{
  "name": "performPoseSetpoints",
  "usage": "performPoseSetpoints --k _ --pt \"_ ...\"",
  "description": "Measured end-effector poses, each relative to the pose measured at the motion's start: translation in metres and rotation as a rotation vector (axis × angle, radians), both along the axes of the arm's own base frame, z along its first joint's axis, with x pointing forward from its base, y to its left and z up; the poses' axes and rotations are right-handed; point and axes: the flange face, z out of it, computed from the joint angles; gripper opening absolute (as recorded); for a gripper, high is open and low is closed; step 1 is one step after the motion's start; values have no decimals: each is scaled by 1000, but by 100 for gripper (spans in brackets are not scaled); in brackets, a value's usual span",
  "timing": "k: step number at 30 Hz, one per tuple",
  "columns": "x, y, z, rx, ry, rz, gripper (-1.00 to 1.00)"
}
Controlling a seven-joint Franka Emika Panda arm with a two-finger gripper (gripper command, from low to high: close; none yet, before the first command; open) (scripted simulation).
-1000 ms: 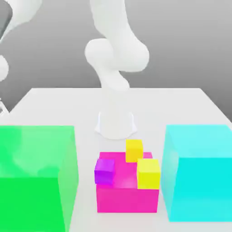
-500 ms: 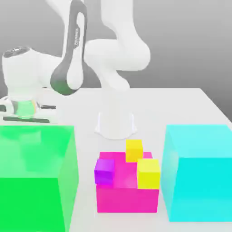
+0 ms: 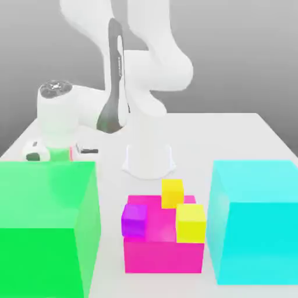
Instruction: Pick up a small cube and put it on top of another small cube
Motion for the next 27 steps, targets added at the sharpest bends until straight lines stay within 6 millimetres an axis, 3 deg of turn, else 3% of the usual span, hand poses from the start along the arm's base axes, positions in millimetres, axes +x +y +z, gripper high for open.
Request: performPoseSetpoints --k 14,15,27 --pt "2 12 -35 72 -60 1 0" --pt "3 14 -36 79 -71 0 -100" --pt "0 8 -29 46 -29 4 -100"
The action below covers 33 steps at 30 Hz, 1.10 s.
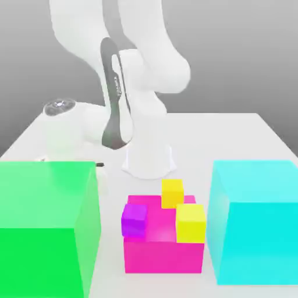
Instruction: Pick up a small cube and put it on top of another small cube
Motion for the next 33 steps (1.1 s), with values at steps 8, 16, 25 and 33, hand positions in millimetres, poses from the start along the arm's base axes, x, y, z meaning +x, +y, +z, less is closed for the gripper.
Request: performPoseSetpoints --k 8,16,25,33 --pt "-1 -7 21 -42 32 -2 -100" --pt "1 -6 44 -34 10 -6 -100" --pt "13 -1 65 24 -46 -37 -100" --pt "2 -108 100 -98 61 -373 -100"
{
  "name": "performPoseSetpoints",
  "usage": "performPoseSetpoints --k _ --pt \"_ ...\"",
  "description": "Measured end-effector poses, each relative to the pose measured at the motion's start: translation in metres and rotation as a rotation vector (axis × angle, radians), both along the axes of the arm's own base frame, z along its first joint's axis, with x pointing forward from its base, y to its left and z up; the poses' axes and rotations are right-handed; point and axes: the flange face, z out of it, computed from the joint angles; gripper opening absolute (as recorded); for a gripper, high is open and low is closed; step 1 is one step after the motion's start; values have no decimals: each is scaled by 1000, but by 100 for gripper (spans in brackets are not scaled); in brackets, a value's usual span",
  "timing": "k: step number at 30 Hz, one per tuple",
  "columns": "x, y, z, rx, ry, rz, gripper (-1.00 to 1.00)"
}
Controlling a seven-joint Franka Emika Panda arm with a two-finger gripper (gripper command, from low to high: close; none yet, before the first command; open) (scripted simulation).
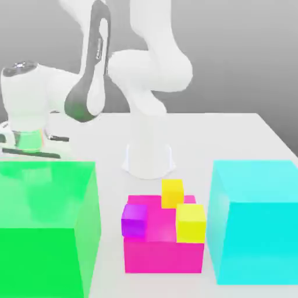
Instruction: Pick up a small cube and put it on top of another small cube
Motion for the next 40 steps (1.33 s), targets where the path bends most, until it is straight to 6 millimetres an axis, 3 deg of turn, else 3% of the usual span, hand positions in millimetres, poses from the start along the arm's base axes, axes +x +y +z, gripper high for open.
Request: performPoseSetpoints --k 6,7,8,12,15,19,25,30,32,36,37,40 --pt "-11 -65 44 -150 95 -221 -100" --pt "-8 -71 52 -177 105 -249 -100" --pt "13 -63 63 -192 97 -246 -100" --pt "91 -12 111 -205 31 -259 -100" --pt "120 35 119 -148 -11 -191 -100" --pt "146 100 119 -60 -55 -67 -100" --pt "163 195 116 56 -103 116 -100" --pt "159 267 104 133 -108 252 -100" --pt "159 280 98 129 -123 257 -100" --pt "159 284 50 126 -127 258 -100" --pt "158 284 44 125 -127 258 100" --pt "158 284 44 125 -127 258 100"
